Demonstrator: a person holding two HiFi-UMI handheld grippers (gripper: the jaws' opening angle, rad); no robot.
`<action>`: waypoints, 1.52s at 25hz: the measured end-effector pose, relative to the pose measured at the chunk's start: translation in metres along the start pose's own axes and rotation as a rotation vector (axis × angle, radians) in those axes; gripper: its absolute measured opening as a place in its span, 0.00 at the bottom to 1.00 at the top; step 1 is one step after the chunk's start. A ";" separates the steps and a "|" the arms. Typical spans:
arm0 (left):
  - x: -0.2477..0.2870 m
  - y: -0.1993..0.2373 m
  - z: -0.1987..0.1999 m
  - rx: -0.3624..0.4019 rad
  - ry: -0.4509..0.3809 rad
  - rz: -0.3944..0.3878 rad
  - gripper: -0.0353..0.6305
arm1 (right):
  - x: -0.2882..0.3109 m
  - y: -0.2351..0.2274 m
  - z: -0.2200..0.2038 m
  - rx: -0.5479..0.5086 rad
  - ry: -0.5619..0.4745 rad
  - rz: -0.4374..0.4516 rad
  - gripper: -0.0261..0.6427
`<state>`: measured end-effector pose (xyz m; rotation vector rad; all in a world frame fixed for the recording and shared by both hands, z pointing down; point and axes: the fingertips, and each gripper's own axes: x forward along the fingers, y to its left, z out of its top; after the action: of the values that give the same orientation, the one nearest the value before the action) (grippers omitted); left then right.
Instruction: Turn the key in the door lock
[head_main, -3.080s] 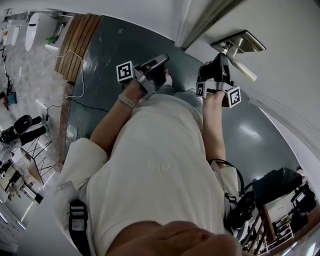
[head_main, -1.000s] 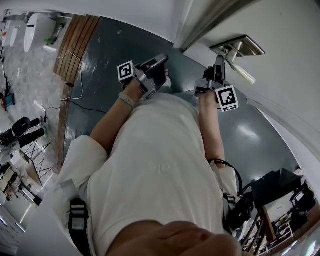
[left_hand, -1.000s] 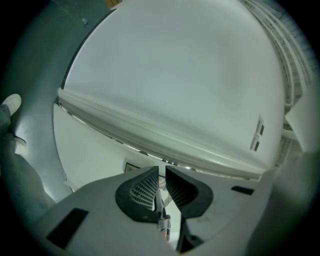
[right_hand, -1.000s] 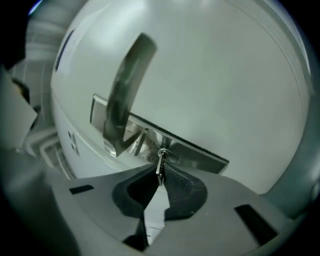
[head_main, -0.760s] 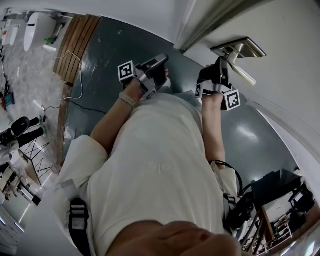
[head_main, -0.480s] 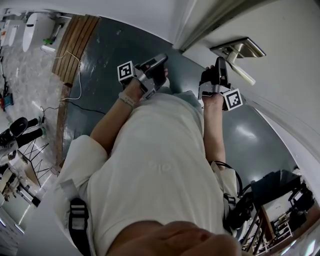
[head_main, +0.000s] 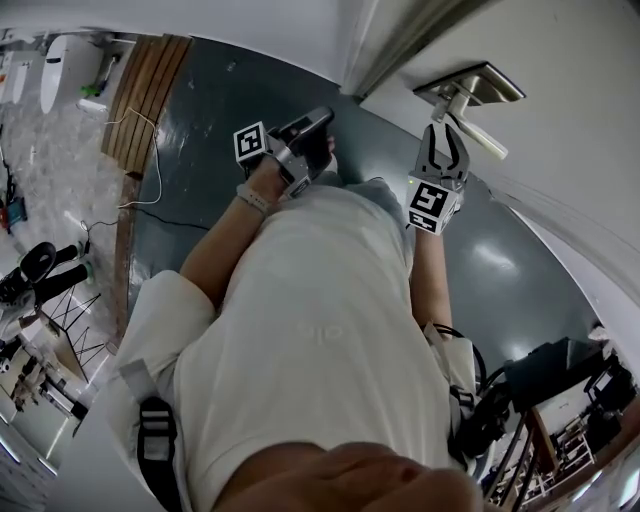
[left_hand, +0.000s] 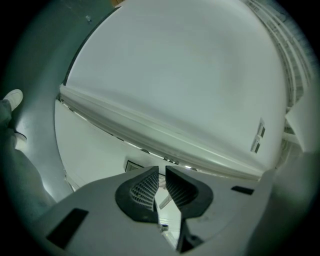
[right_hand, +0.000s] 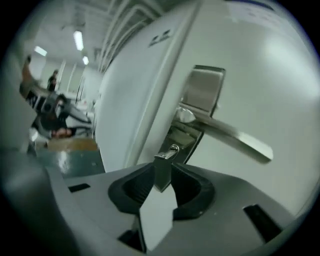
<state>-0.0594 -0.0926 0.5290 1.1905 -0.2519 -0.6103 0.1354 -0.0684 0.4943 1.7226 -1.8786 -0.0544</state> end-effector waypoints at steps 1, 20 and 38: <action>0.000 0.000 -0.001 -0.002 0.002 0.001 0.12 | -0.001 0.000 0.001 -0.139 0.019 -0.036 0.17; -0.008 0.007 0.004 -0.019 -0.040 -0.020 0.12 | 0.031 0.011 0.010 -0.856 0.151 -0.156 0.17; -0.007 0.013 0.005 -0.032 -0.056 -0.010 0.12 | 0.029 0.002 0.014 -0.351 0.028 -0.083 0.20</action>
<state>-0.0636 -0.0898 0.5438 1.1455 -0.2832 -0.6547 0.1279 -0.0997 0.4942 1.5477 -1.6598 -0.3685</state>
